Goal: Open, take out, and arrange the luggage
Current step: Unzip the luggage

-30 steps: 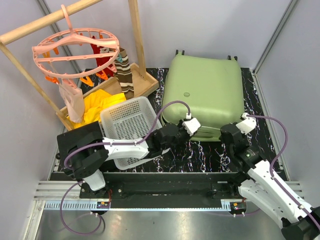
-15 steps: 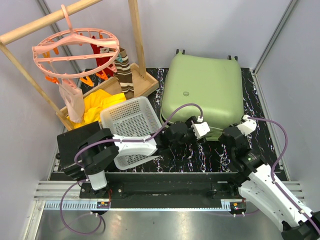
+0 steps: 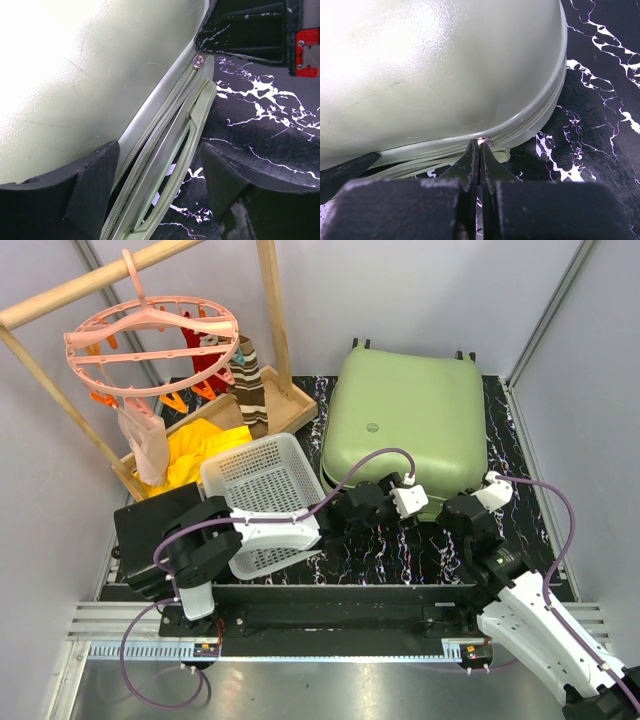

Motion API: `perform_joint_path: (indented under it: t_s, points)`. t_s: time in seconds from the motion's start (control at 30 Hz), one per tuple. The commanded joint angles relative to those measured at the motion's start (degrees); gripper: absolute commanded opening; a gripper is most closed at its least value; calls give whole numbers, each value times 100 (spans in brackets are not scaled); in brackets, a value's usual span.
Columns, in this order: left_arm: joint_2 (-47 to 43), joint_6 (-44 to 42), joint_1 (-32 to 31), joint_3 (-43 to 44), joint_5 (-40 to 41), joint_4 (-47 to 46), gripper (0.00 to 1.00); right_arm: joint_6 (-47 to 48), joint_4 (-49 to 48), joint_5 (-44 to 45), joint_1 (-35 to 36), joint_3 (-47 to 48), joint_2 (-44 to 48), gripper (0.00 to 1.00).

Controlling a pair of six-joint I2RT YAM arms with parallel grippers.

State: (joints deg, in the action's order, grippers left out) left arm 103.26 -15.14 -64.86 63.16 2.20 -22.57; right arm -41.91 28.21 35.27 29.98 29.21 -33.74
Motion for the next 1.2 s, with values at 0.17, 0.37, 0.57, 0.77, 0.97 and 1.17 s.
perform_joint_path:
  t_s: [0.17,0.37,0.57,0.77,0.97,1.17]
  points:
    - [457,-42,-88,-321,1432,-107,81,-151,-360,-538,43,14,-10,0]
    - [589,-33,-123,-313,1547,-65,77,-186,-377,-608,43,-12,69,0]
    - [757,-288,-202,-277,1547,200,66,-186,-377,-635,43,-30,95,0]
    - [546,-236,-264,-611,1599,235,34,-28,-158,-285,43,84,95,0]
    - [291,10,-264,-840,1810,227,15,-194,501,454,35,260,87,0]
    - [115,151,-264,-1051,1969,112,0,-475,669,850,35,164,218,0]
